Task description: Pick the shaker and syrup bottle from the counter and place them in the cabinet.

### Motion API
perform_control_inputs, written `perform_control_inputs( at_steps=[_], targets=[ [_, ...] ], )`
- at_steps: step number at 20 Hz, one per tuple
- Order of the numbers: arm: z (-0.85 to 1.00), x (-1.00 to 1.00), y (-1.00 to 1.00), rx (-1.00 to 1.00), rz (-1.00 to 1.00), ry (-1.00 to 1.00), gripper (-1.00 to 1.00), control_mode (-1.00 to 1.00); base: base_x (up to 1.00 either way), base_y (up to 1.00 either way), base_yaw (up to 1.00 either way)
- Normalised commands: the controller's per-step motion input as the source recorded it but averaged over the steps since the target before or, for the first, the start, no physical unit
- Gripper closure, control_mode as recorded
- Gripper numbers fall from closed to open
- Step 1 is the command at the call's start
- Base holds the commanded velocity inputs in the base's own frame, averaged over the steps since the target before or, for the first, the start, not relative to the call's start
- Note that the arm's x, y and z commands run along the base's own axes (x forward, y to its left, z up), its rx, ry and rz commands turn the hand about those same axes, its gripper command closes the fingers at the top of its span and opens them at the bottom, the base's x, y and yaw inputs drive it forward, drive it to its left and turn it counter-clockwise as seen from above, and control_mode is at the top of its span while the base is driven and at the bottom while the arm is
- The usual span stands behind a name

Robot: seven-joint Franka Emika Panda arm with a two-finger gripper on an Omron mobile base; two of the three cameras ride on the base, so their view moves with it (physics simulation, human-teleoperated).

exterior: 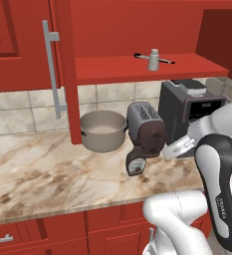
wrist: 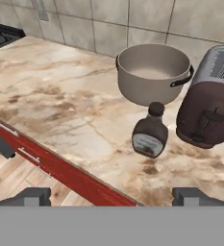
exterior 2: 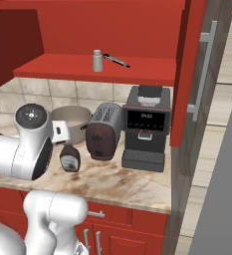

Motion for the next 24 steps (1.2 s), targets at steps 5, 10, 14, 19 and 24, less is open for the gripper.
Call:
perform_control_inputs(
  at_steps=[5, 10, 14, 19, 24],
  targets=[
    [-0.46, 0.06, 0.16, -0.02, 0.24, -0.18, -1.00, -1.00, 0.00, 0.00, 0.00],
    [-0.49, 0.02, 0.18, -0.04, 0.25, -0.27, -1.00, -1.00, 0.00, 0.00, 0.00],
    [-0.49, 0.00, 0.16, -0.06, 0.26, -0.32, -1.00, -1.00, 0.00, 0.00, 0.00],
    [-0.49, 0.00, 0.12, -0.08, 0.26, -0.34, -1.00, -1.00, 0.00, 0.00, 0.00],
    [-0.48, 0.00, 0.11, -0.09, 0.28, -0.35, -1.00, -1.00, 0.00, 0.00, 0.00]
  ],
)
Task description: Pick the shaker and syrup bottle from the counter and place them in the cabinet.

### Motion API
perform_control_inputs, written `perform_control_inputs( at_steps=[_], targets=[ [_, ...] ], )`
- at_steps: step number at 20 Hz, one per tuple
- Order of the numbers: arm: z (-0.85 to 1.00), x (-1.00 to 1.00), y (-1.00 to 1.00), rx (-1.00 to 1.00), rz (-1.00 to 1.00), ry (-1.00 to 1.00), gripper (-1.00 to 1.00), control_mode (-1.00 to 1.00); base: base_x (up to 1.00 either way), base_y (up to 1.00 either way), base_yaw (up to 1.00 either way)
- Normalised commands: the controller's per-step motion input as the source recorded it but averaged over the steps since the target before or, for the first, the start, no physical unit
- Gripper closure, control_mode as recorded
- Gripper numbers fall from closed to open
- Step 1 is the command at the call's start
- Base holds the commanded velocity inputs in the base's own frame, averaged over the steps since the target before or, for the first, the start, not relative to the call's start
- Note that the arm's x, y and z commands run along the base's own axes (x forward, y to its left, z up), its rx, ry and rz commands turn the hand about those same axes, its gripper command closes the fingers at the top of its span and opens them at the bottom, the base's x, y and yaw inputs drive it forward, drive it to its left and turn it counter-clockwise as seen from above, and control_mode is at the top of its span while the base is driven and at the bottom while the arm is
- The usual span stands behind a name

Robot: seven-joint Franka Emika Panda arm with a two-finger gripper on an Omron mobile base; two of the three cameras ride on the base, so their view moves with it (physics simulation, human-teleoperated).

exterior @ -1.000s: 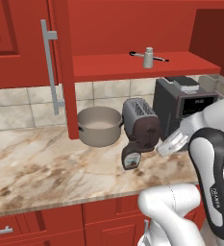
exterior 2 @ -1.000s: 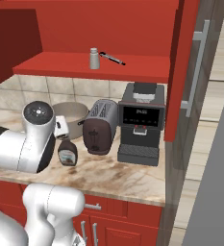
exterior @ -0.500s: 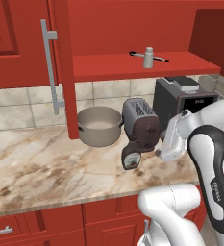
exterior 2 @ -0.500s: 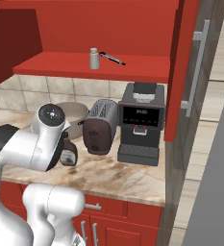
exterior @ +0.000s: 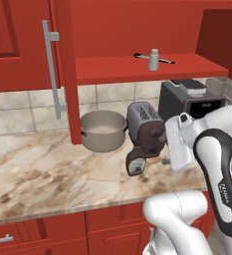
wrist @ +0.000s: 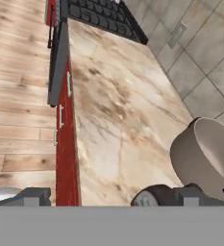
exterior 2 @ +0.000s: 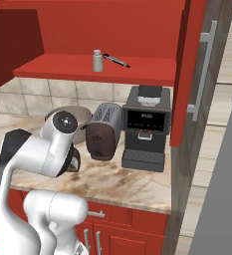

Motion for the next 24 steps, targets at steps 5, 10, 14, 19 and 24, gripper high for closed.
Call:
perform_control_inputs(
  at_steps=[5, 10, 14, 19, 24],
  targets=[
    [-0.48, 0.00, 0.11, -0.10, 0.27, -0.34, -1.00, -1.00, 0.00, 0.00, 0.00],
    [-0.34, 0.00, 0.07, -0.08, 0.21, -0.27, -1.00, -1.00, 0.00, 0.00, 0.00],
    [-0.04, -0.01, 0.00, 0.00, 0.01, -0.06, -1.00, -1.00, 0.00, 0.00, 0.00],
    [-0.01, 0.02, -0.01, 0.02, 0.00, 0.00, -1.00, -1.00, 0.00, 0.00, 0.00],
    [-0.26, 0.00, 0.00, 0.07, 0.00, 0.10, -1.00, -1.00, 0.00, 0.00, 0.00]
  ],
)
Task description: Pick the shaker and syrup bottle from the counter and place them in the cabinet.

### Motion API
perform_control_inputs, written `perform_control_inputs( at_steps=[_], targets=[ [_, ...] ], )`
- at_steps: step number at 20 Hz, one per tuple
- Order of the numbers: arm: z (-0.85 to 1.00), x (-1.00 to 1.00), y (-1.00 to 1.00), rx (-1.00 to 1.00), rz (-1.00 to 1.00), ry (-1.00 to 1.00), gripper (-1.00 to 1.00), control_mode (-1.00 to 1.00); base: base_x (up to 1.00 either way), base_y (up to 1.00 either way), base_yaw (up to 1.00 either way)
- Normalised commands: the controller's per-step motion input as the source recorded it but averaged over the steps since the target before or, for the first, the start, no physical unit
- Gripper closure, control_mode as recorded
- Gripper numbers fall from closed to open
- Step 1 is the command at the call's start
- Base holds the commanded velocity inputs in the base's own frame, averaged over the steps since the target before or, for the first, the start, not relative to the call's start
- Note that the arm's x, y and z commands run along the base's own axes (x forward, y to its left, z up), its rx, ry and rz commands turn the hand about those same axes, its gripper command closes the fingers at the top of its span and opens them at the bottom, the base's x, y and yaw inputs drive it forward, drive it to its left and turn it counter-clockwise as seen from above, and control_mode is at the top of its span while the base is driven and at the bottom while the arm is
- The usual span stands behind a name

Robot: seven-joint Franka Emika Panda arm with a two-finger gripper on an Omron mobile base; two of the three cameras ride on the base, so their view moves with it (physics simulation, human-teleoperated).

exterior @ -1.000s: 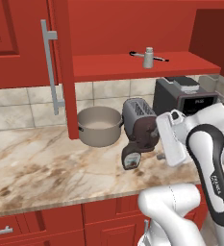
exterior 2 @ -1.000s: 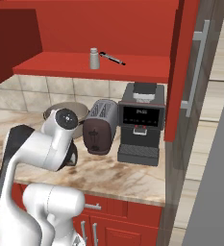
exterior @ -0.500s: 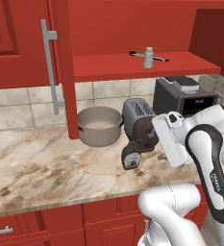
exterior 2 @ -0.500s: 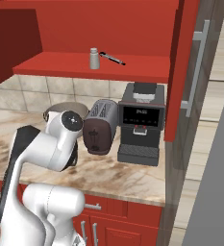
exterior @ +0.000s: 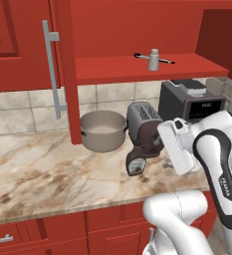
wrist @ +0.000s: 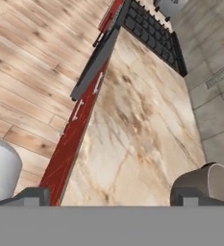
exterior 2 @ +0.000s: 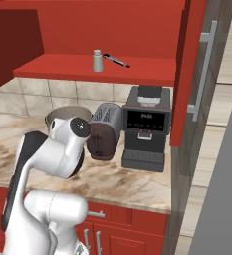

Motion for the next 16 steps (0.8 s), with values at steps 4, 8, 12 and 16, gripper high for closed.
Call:
perform_control_inputs(
  at_steps=[4, 8, 12, 16],
  targets=[
    [-0.29, 0.05, 0.00, 0.11, 0.00, 0.15, -1.00, -1.00, 0.00, 0.00, 0.00],
    [-0.19, 0.08, -0.03, 0.15, 0.00, 0.17, -1.00, -1.00, 0.00, 0.00, 0.00],
    [-0.10, 0.03, -0.08, 0.17, -0.01, 0.06, -1.00, -1.00, 0.00, 0.00, 0.00],
    [-0.01, 0.01, -0.10, 0.15, -0.04, 0.00, -1.00, -1.00, 0.00, 0.00, 0.00]
  ],
)
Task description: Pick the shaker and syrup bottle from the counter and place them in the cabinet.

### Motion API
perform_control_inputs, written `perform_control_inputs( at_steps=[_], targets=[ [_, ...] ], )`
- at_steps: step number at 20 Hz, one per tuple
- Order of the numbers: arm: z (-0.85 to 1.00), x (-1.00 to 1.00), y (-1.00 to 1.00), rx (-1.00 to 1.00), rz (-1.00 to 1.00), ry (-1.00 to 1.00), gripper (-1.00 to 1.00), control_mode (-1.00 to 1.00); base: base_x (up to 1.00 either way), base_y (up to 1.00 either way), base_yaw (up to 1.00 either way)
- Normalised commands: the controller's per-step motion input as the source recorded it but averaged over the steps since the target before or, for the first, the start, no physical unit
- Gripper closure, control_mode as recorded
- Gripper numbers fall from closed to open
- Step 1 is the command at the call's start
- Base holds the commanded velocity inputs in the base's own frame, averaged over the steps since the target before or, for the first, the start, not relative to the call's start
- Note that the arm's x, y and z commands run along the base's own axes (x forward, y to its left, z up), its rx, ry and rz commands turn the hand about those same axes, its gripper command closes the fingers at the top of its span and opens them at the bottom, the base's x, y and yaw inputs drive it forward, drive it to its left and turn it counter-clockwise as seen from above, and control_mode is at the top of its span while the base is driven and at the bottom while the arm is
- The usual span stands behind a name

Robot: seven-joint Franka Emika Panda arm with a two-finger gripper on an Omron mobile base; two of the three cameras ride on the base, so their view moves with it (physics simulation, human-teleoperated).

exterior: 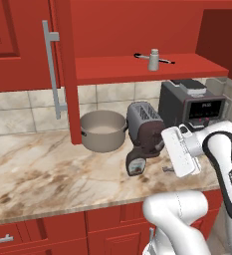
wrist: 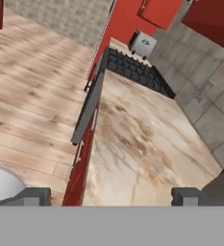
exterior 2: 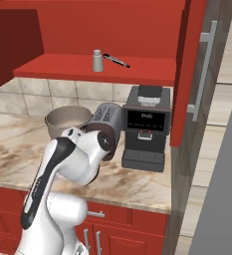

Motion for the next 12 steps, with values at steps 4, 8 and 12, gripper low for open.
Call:
perform_control_inputs(
  at_steps=[4, 8, 12],
  targets=[
    [0.00, 0.00, -0.09, 0.14, -0.06, 0.00, -1.00, -1.00, 0.00, 0.00, 0.00],
    [-0.07, 0.06, -0.02, 0.13, -0.06, 0.00, -1.00, -1.00, 0.00, 0.00, 0.00],
    [-0.10, 0.22, 0.00, 0.12, -0.03, 0.00, -1.00, -1.00, 0.00, 0.00, 0.00]
  ],
)
